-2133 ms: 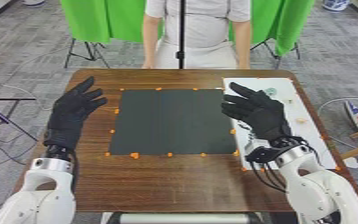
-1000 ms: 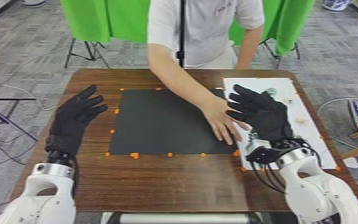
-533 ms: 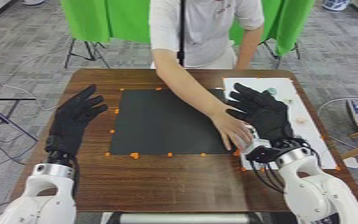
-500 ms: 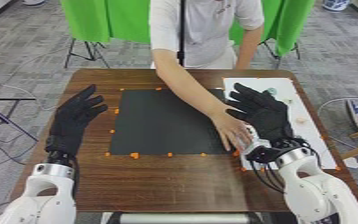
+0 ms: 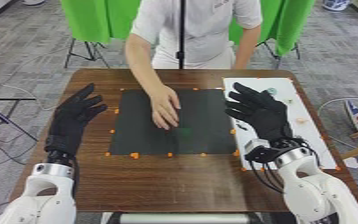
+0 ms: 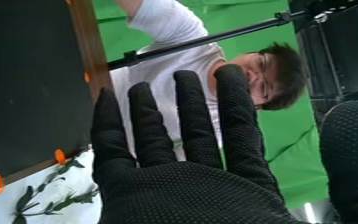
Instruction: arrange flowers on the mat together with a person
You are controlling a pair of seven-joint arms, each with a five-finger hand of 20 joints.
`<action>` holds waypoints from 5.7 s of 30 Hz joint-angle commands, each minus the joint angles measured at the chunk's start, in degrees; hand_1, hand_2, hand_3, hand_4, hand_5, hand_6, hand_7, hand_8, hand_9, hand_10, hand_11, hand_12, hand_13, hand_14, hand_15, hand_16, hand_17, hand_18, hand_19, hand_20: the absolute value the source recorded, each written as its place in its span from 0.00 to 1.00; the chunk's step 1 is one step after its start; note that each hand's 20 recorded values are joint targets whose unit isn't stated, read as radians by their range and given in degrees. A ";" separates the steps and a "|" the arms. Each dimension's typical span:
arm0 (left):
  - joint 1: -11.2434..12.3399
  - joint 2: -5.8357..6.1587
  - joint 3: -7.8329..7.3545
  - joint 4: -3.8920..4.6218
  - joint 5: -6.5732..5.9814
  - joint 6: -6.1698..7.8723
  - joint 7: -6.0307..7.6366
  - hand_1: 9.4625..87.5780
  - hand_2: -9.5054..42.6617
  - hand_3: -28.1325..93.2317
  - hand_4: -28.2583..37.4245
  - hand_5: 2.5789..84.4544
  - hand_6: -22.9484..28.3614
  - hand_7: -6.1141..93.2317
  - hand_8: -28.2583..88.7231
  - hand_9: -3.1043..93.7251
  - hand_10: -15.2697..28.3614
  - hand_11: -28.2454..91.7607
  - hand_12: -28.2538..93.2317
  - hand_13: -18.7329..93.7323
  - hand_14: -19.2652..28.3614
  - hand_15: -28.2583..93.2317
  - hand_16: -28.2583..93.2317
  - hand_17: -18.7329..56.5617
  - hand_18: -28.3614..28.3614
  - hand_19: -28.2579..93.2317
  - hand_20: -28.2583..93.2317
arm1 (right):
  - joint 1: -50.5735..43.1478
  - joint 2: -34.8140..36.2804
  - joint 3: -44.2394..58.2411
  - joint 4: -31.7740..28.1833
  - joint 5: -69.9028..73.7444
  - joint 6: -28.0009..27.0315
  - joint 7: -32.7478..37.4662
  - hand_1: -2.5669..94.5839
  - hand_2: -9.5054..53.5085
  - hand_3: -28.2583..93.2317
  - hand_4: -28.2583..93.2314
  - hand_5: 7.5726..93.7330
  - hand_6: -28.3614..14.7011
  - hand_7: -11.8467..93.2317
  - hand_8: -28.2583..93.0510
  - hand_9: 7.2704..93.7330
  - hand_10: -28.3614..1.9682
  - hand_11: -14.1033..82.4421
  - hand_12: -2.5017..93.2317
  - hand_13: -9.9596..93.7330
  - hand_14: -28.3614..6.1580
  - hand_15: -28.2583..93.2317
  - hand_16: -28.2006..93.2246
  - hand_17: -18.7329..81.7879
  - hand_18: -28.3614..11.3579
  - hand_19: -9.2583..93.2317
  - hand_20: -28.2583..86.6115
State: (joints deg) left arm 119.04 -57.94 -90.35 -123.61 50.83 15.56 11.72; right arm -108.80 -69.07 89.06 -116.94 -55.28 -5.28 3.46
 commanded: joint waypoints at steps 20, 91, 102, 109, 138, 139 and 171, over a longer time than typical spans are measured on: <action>0.26 0.72 1.11 0.10 -1.21 1.96 0.57 0.16 0.33 0.87 0.00 0.39 0.57 0.15 0.18 0.39 0.76 0.41 0.31 0.41 0.95 0.62 0.17 0.14 1.00 0.60 0.30 | -0.36 -0.38 -0.25 -0.37 0.53 0.14 0.04 0.07 0.37 0.92 0.00 0.40 0.72 0.25 0.13 0.41 0.57 0.20 0.17 0.40 0.28 0.36 0.39 0.23 0.17 0.48 0.39; 1.21 1.60 1.07 -0.35 -1.65 2.90 2.25 0.17 0.32 0.88 0.01 0.40 0.58 0.16 0.18 0.40 0.77 0.42 0.31 0.41 0.95 0.62 0.17 0.13 1.00 0.61 0.30 | -18.57 13.77 19.99 -5.63 -56.62 10.76 28.89 0.29 0.14 0.86 0.03 0.50 0.63 0.34 0.11 0.52 0.45 0.52 0.21 0.63 0.40 0.78 0.32 0.47 0.14 0.84 0.39; 0.72 0.67 0.47 -0.28 -0.98 2.24 0.74 0.17 0.32 0.88 0.01 0.40 0.58 0.16 0.18 0.40 0.77 0.42 0.31 0.41 0.95 0.62 0.17 0.13 1.00 0.61 0.30 | -19.91 15.26 16.19 -3.64 -74.46 7.63 31.88 0.31 0.10 0.86 0.04 0.55 0.65 0.37 0.10 0.58 0.47 0.53 0.21 0.67 0.45 0.76 0.33 0.50 0.16 0.87 0.36; 0.79 0.46 0.48 -0.32 -0.84 2.07 0.38 0.17 0.32 0.88 0.01 0.40 0.58 0.16 0.18 0.40 0.77 0.42 0.31 0.41 0.95 0.62 0.17 0.13 0.99 0.61 0.30 | -18.75 15.50 14.12 -1.64 -74.19 6.44 31.15 0.33 0.08 0.86 0.04 0.58 0.67 0.38 0.10 0.60 0.48 0.53 0.21 0.68 0.46 0.76 0.33 0.50 0.17 0.87 0.35; 0.75 0.08 0.29 -0.39 -0.64 1.95 -0.52 0.17 0.31 0.88 0.01 0.40 0.58 0.16 0.18 0.40 0.77 0.42 0.31 0.41 0.95 0.62 0.17 0.13 0.99 0.61 0.30 | -15.75 19.10 6.60 2.28 -87.68 9.93 32.59 0.56 0.00 0.76 0.00 0.88 0.75 0.35 0.24 0.87 0.64 0.46 0.29 0.82 0.64 0.71 0.38 0.59 0.32 0.89 0.34; 0.70 0.06 0.25 -0.36 -0.63 1.87 -0.47 0.17 0.31 0.88 0.01 0.40 0.58 0.16 0.18 0.40 0.77 0.42 0.31 0.41 0.95 0.62 0.17 0.13 0.99 0.61 0.30 | -15.51 19.31 6.71 2.15 -87.36 10.11 32.58 0.56 0.00 0.76 0.00 0.88 0.75 0.35 0.24 0.87 0.64 0.46 0.29 0.82 0.64 0.71 0.38 0.59 0.32 0.89 0.34; 2.10 1.62 -0.10 -1.30 -1.06 4.08 0.80 0.18 0.32 0.88 0.01 0.40 0.58 0.16 0.18 0.40 0.77 0.43 0.31 0.41 0.95 0.62 0.17 0.13 0.99 0.61 0.30 | 24.07 20.39 -21.56 -0.74 -74.20 8.63 26.79 0.56 0.00 0.77 0.01 0.90 0.75 0.33 0.26 0.90 0.62 0.46 0.30 0.84 0.63 0.71 0.39 0.59 0.28 0.92 0.34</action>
State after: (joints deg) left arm 120.32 -56.96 -90.73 -124.61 49.87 18.37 11.84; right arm -101.01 -43.77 78.53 -118.62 -128.61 6.32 32.29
